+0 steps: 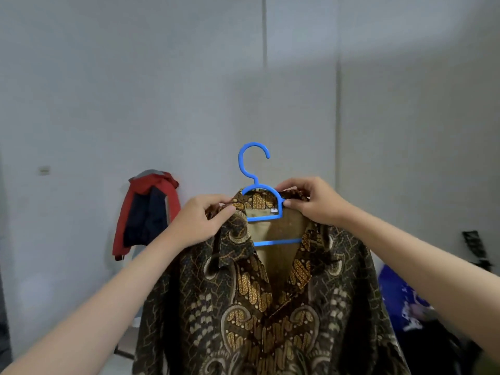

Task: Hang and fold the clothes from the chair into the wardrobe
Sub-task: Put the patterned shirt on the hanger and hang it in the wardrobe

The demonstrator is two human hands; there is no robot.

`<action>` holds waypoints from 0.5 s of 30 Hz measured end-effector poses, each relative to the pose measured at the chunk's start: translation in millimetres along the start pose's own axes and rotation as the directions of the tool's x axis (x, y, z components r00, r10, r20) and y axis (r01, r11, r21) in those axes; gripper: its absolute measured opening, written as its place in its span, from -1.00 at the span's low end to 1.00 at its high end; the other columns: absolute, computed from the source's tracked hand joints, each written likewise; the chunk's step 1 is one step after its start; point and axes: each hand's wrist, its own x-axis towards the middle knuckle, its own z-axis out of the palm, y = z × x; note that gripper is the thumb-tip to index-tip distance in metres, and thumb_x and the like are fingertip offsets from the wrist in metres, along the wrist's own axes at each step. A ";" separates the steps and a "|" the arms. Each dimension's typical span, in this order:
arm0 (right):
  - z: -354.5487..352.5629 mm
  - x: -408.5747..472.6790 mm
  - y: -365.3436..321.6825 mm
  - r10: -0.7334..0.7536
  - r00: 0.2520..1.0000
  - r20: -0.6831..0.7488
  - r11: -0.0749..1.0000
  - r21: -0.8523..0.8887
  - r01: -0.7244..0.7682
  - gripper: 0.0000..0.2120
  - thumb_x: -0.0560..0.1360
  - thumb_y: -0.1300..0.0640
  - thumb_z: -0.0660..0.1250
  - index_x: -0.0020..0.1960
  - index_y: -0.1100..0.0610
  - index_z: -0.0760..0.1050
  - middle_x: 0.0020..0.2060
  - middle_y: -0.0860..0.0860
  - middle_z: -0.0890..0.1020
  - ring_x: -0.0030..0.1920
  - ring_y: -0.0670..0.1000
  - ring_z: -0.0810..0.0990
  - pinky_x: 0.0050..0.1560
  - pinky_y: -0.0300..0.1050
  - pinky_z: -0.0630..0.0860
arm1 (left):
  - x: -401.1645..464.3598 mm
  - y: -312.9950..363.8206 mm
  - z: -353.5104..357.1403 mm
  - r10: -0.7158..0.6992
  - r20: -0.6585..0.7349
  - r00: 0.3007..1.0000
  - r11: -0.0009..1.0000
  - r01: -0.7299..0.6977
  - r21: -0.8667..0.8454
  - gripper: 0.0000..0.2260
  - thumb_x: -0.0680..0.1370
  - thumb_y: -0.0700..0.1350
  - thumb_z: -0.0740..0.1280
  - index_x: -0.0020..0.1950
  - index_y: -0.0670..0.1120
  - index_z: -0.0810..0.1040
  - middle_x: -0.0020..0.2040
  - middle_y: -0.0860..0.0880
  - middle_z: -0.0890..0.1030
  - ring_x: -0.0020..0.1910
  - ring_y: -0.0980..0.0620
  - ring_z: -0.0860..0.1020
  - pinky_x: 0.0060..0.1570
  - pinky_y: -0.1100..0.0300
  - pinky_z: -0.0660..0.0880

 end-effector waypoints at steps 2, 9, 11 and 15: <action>-11.8 -17.1 -16.7 0.028 0.999 0.041 0.999 -0.028 -0.027 -0.77 0.50 0.27 0.34 0.10 0.04 0.59 -0.03 -0.14 0.65 0.01 -0.14 0.59 0.12 -0.15 0.53 | -6.0 14.8 3.9 0.041 -0.039 0.998 0.999 -0.041 0.019 -0.87 0.55 -0.08 0.35 0.02 -0.03 0.66 -0.11 0.06 0.68 -0.08 0.11 0.60 0.01 0.24 0.46; -61.4 -66.4 -61.0 0.183 0.977 -0.111 0.969 -0.145 -0.198 -0.94 0.50 0.03 0.39 -0.09 0.01 0.59 -0.23 -0.10 0.61 -0.24 -0.12 0.53 -0.17 -0.18 0.51 | -14.1 77.7 23.3 0.084 -0.063 0.994 0.995 -0.087 -0.057 -0.89 0.54 -0.14 0.35 -0.01 -0.08 0.67 -0.20 0.05 0.65 -0.13 -0.02 0.59 -0.19 0.47 0.37; -83.1 -81.9 -69.9 0.243 0.957 -0.158 0.950 -0.161 -0.268 -0.94 0.48 0.04 0.41 -0.13 0.00 0.59 -0.28 -0.13 0.57 -0.28 -0.16 0.50 -0.24 -0.23 0.43 | -10.8 100.3 31.8 0.132 -0.041 0.990 0.988 -0.135 -0.078 -0.92 0.54 -0.15 0.35 -0.05 -0.05 0.64 -0.21 0.00 0.66 -0.15 -0.04 0.59 -0.20 0.41 0.39; -134.5 -124.2 -84.2 0.343 0.909 -0.235 0.907 -0.168 -0.386 -0.92 0.46 0.06 0.43 -0.14 0.07 0.62 -0.33 -0.10 0.56 -0.31 -0.14 0.48 -0.24 -0.21 0.43 | -7.2 142.2 50.3 0.204 0.034 0.978 0.978 -0.202 -0.057 -0.92 0.56 -0.15 0.31 -0.03 -0.05 0.61 -0.20 -0.01 0.62 -0.18 -0.06 0.55 -0.18 0.21 0.39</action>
